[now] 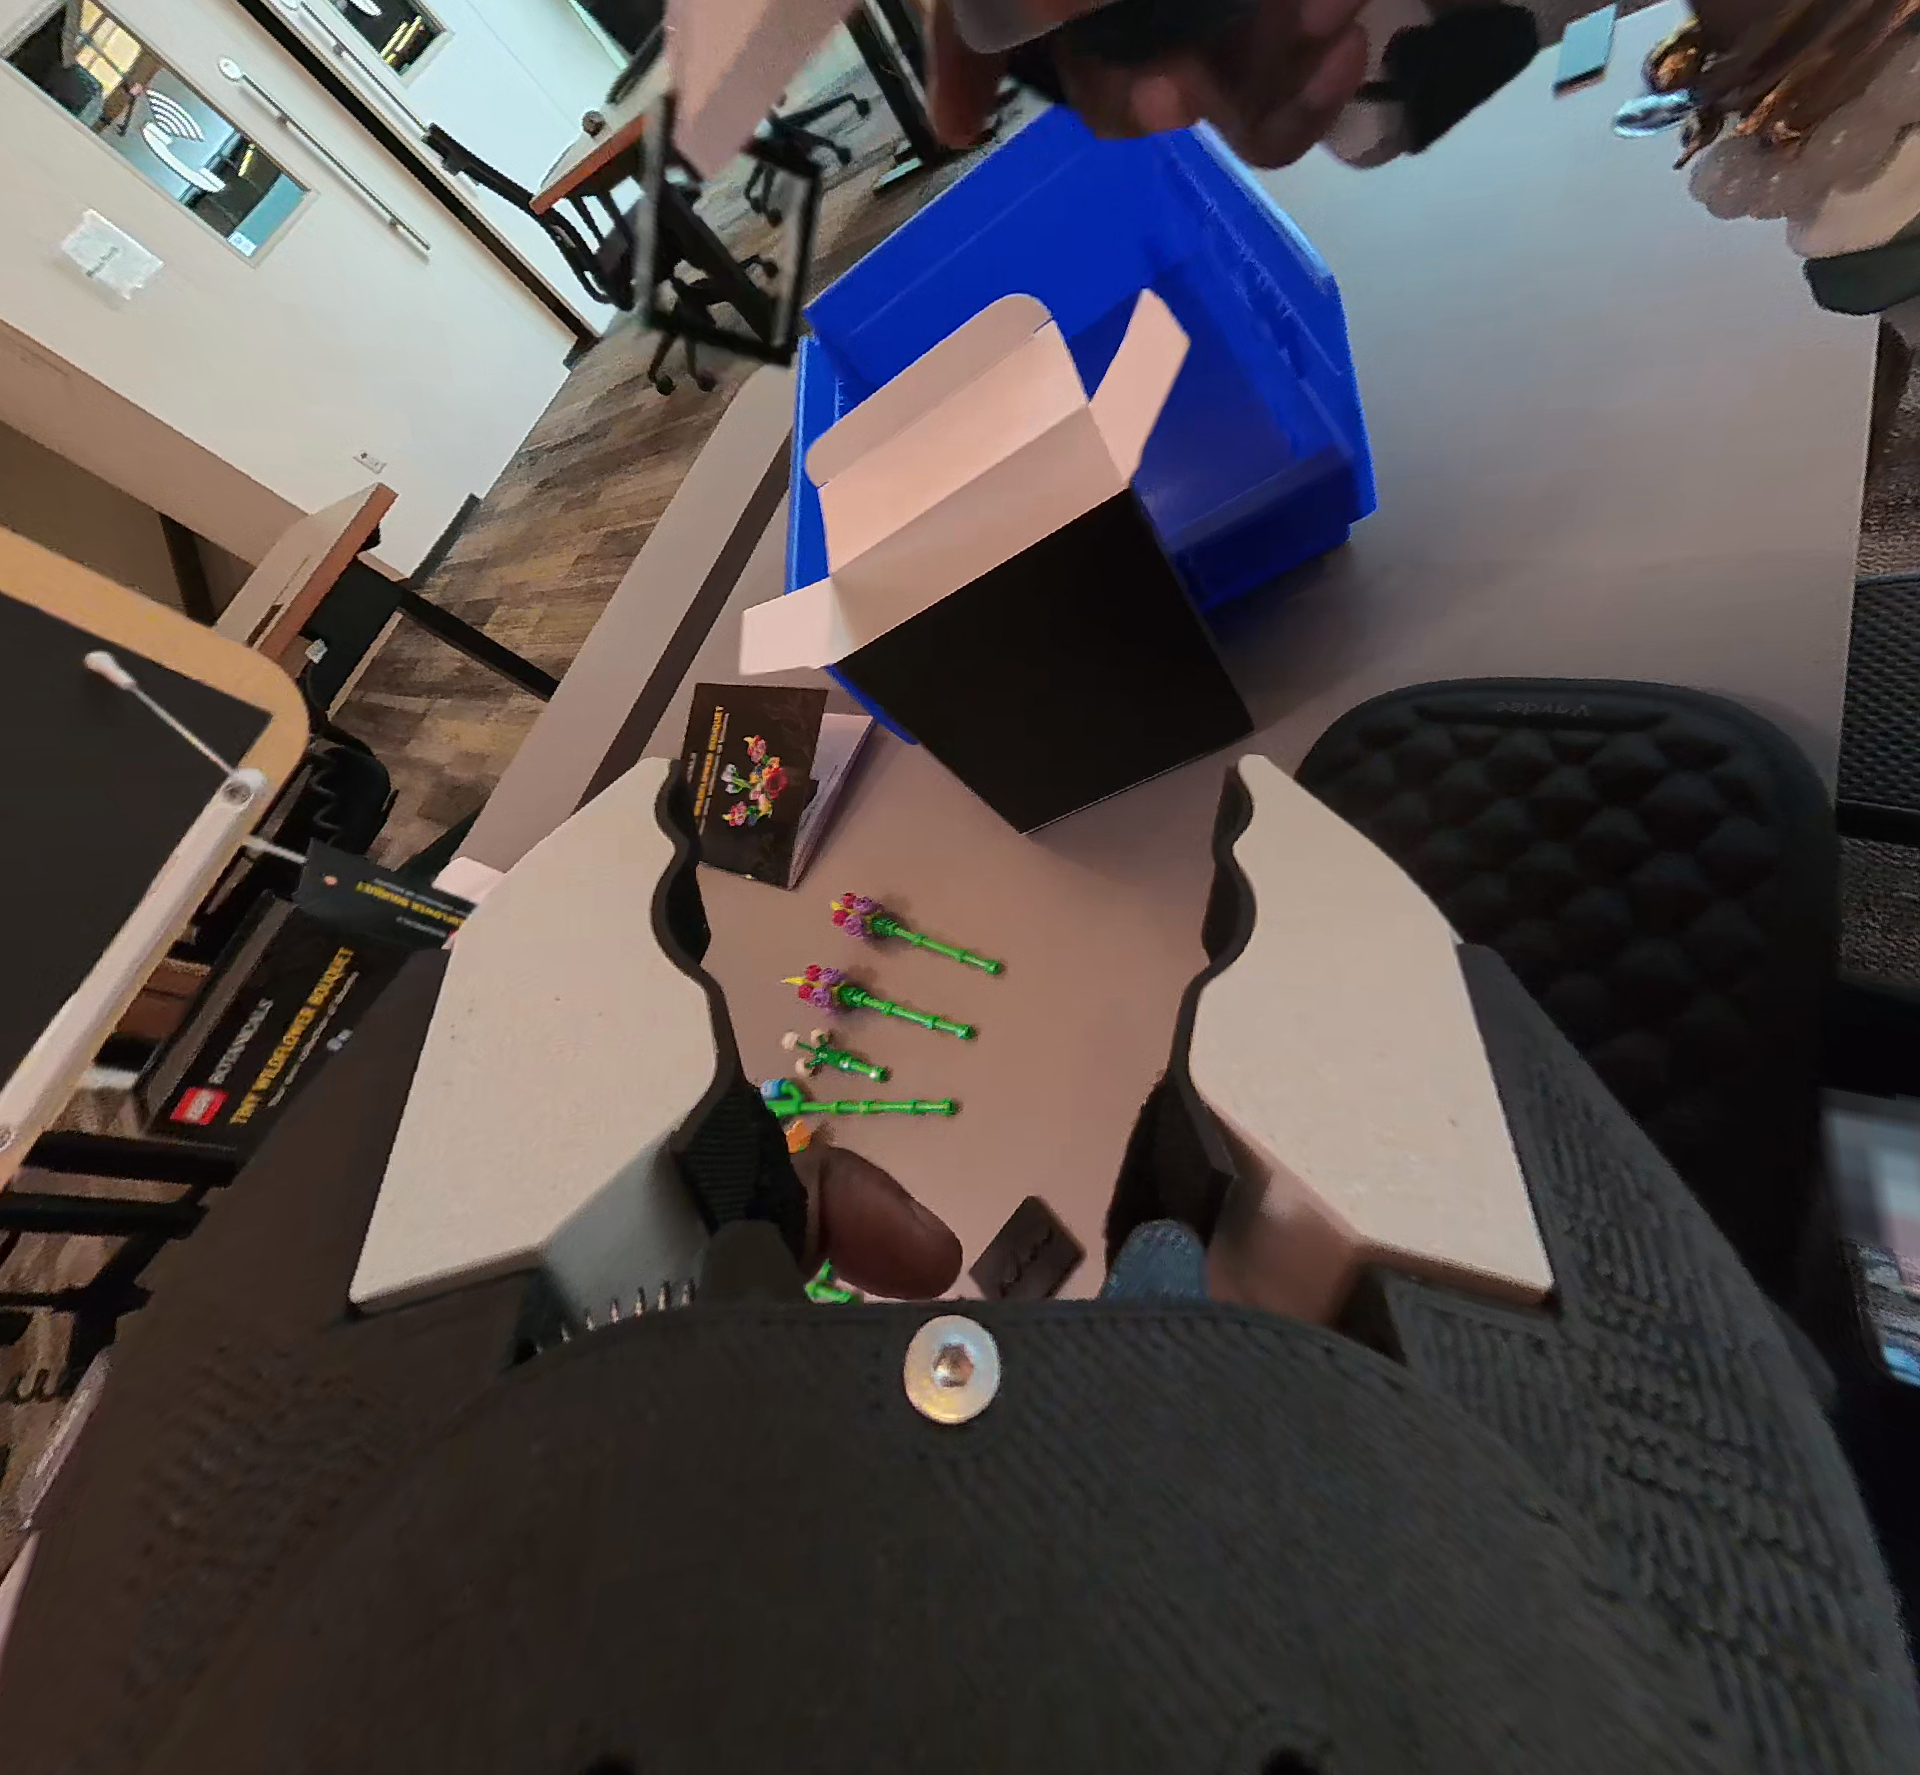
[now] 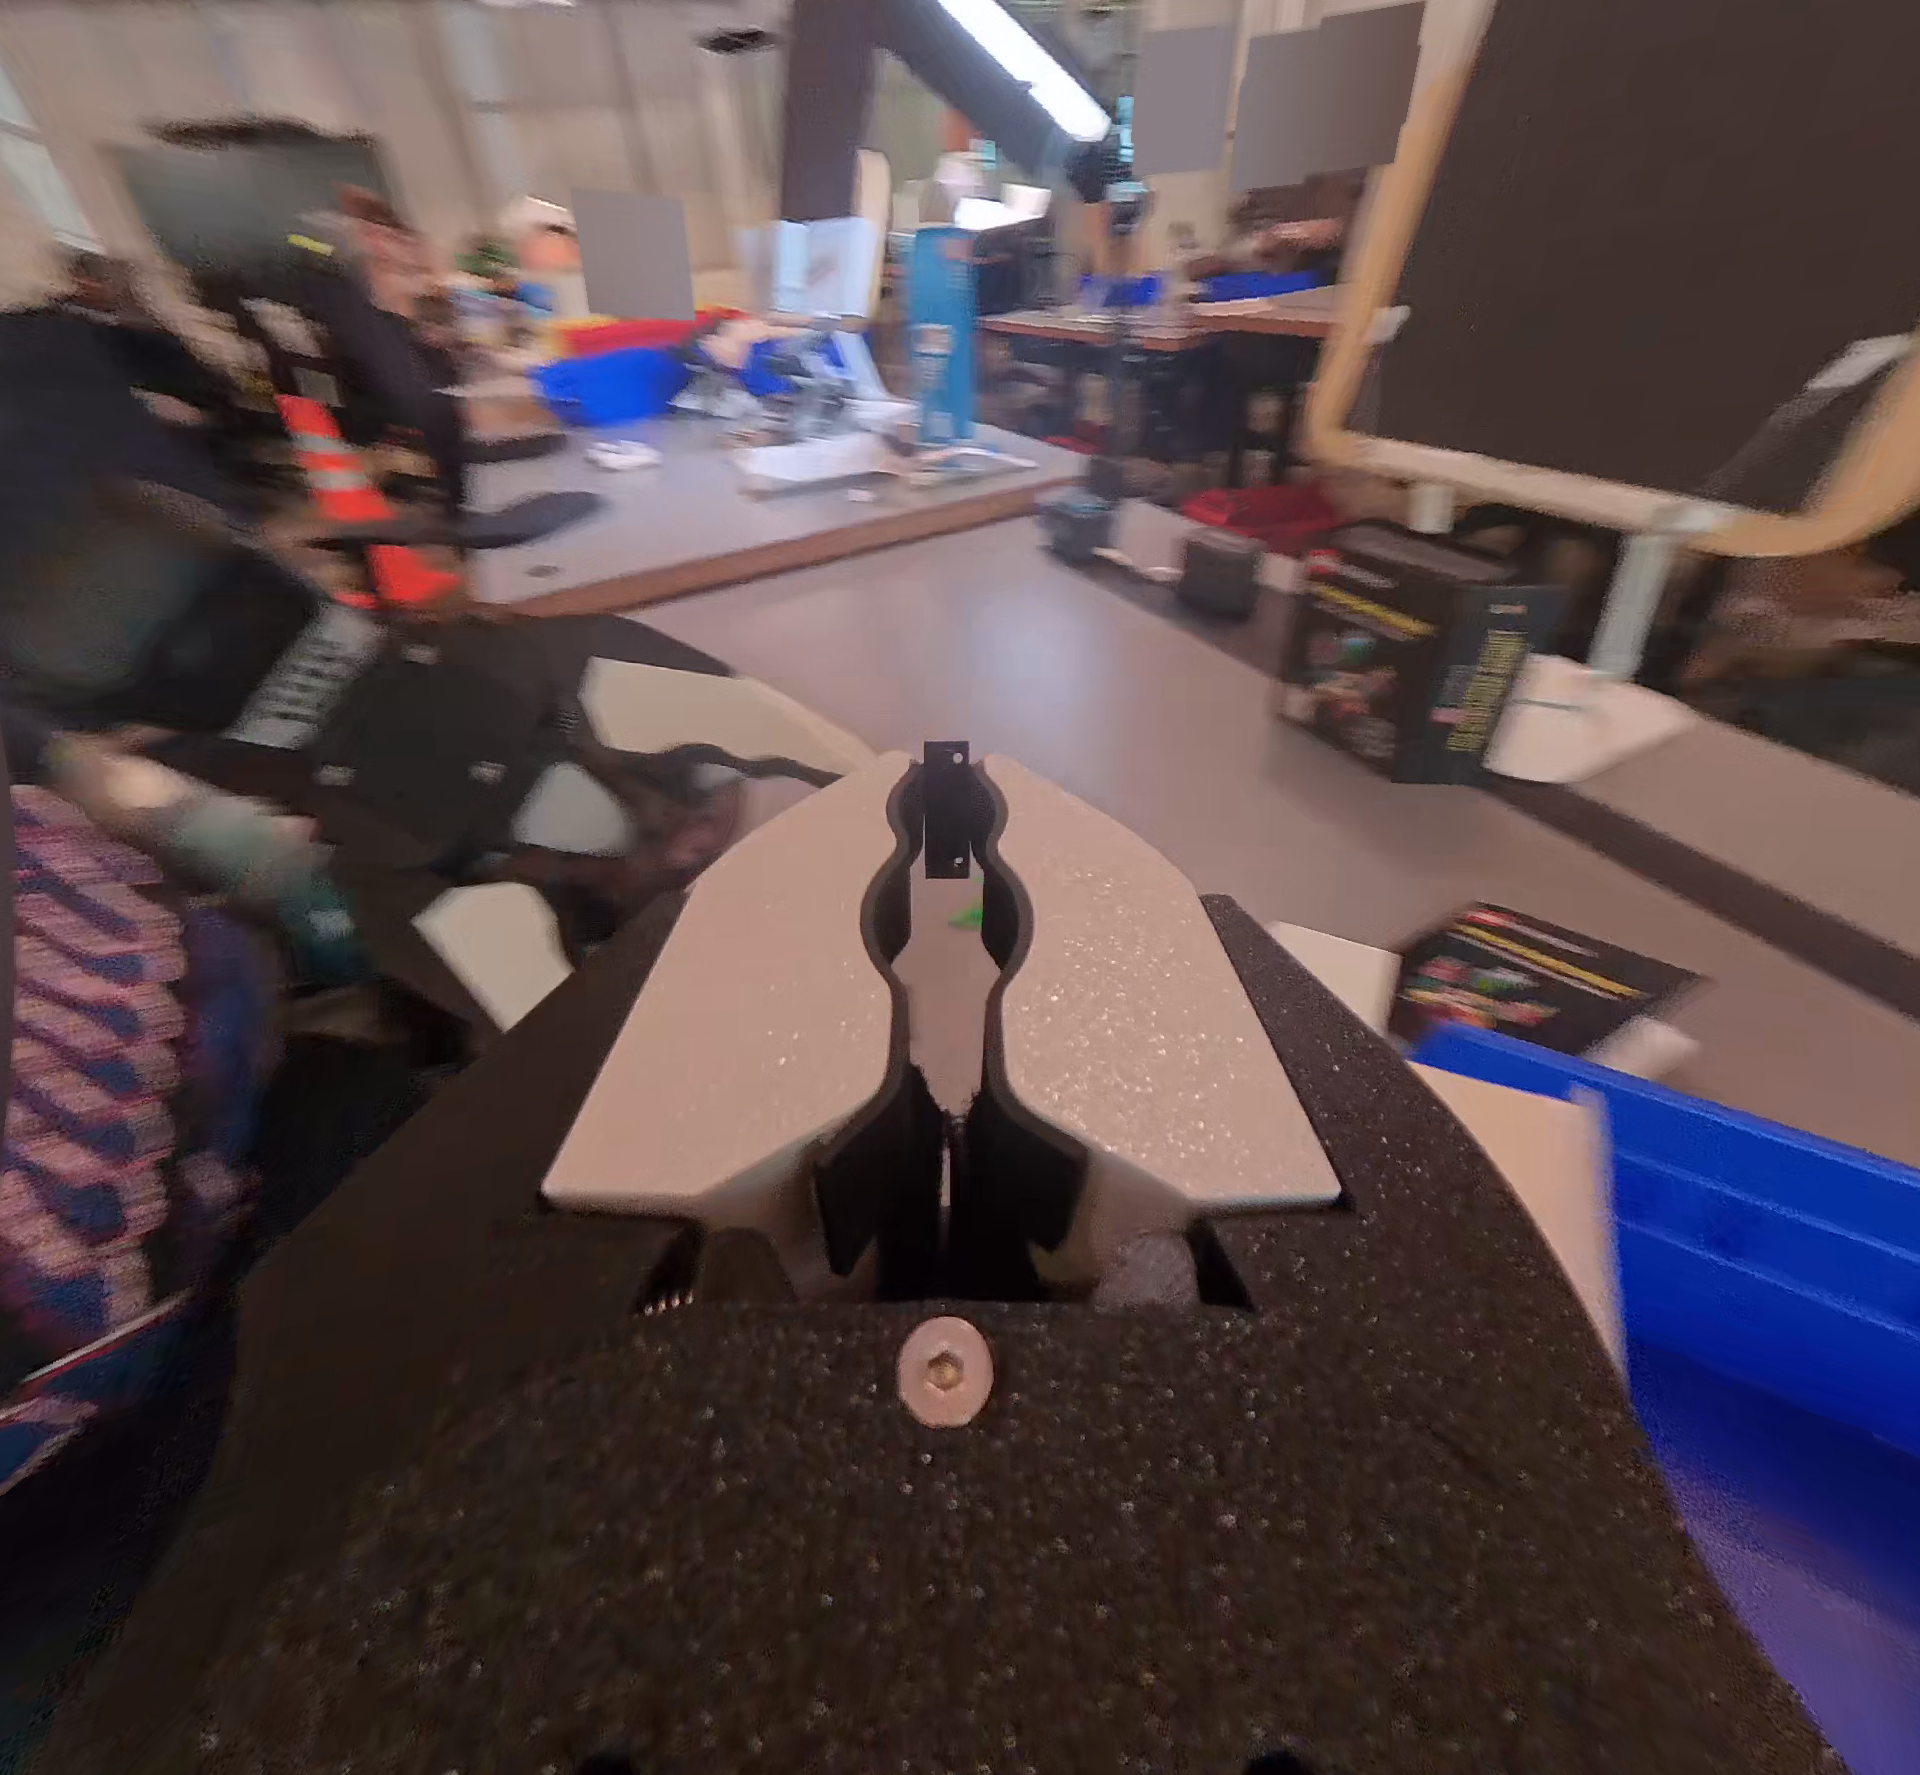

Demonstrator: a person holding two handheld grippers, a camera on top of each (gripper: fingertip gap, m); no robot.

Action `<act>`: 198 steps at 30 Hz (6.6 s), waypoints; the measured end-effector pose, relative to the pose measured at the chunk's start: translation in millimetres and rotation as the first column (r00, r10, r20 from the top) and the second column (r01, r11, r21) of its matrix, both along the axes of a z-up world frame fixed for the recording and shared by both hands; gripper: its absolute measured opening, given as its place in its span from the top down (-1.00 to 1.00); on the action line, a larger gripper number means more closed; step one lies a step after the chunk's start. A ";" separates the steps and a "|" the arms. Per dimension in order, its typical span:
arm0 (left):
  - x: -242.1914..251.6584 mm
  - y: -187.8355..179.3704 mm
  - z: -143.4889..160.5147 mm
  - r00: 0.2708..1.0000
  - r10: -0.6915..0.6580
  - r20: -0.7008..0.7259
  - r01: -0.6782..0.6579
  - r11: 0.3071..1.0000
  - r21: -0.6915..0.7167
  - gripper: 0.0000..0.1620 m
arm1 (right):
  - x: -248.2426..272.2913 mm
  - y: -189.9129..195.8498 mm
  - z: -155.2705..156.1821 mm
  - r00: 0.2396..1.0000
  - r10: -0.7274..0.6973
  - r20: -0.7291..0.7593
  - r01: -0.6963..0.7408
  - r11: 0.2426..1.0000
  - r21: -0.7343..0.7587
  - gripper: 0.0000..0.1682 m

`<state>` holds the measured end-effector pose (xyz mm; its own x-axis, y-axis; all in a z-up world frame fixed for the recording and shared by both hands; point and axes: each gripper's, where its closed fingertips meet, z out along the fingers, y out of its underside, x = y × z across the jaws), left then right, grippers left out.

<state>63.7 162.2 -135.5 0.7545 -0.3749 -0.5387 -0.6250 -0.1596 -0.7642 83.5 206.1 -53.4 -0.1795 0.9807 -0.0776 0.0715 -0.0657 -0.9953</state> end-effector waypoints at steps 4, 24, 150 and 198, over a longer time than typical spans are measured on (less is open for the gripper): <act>-40.4 -9.4 12.1 0.999 -0.038 0.030 0.038 0.999 -0.012 0.00 | 8.7 50.3 -38.2 0.915 -0.336 0.224 0.300 0.937 0.181 0.90; -226.6 -55.1 -115.8 0.972 -0.053 0.229 0.146 0.900 -0.412 0.23 | 17.5 68.1 -91.9 0.773 -0.388 0.501 0.338 0.922 0.190 0.81; -127.2 -49.3 -22.5 0.988 0.037 0.153 -0.027 0.997 -0.069 0.37 | -80.1 -39.8 -36.1 0.969 -0.145 0.198 0.094 0.965 0.245 0.99; -112.0 -101.4 -58.0 0.723 -0.337 0.604 0.484 0.870 -0.094 0.65 | -106.6 -129.2 -124.2 0.779 0.501 0.377 -0.581 0.802 0.137 0.34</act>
